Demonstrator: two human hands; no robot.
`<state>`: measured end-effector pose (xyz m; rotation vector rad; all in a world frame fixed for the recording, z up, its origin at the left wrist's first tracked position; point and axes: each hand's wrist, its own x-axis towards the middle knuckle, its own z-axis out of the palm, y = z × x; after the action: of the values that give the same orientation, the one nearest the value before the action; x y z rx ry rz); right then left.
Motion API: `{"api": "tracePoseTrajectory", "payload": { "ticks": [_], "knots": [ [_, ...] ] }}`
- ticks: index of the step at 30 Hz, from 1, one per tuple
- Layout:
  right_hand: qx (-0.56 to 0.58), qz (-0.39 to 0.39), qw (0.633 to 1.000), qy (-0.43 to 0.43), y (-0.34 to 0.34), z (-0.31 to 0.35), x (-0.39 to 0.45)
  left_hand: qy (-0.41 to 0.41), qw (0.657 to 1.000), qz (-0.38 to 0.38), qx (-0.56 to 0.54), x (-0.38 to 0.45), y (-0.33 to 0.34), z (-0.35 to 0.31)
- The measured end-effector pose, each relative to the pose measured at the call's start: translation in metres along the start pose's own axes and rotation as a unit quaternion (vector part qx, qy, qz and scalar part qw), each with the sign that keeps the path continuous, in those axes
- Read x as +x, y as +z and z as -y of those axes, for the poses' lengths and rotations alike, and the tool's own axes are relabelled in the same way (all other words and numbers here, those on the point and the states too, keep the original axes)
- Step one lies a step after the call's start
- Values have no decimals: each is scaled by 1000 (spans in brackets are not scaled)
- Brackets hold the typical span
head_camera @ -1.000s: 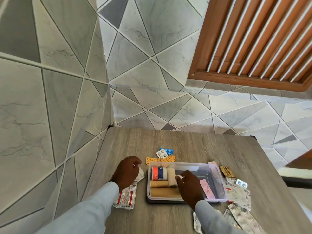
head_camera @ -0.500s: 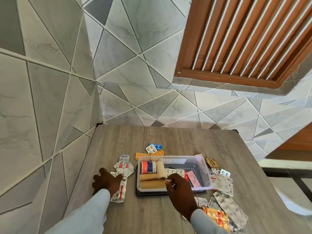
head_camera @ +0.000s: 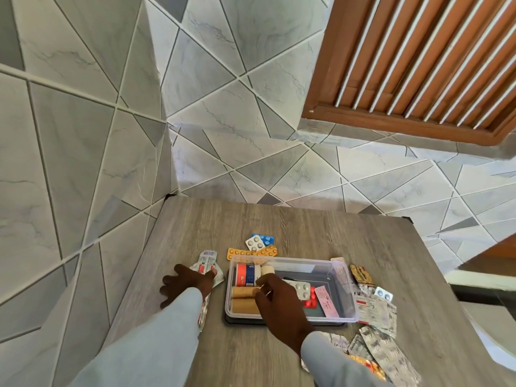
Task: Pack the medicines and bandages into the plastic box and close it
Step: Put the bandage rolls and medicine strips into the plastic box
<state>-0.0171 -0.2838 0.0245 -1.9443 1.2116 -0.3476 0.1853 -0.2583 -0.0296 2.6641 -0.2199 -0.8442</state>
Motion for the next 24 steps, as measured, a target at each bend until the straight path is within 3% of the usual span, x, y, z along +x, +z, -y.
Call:
{"api": "tracePoseTrajectory", "payload": {
  "ticks": [11,19,24],
  "knots": [
    [6,-9,1000,28,15,21,18,10,1000,24,-6,18,2,2],
    [33,-10,999,34,23,29,19,15,986,100,-129,31,-9,4],
    [68,-5,997,48,27,32,16,32,974,108,-195,36,-26,19]
  ]
}}
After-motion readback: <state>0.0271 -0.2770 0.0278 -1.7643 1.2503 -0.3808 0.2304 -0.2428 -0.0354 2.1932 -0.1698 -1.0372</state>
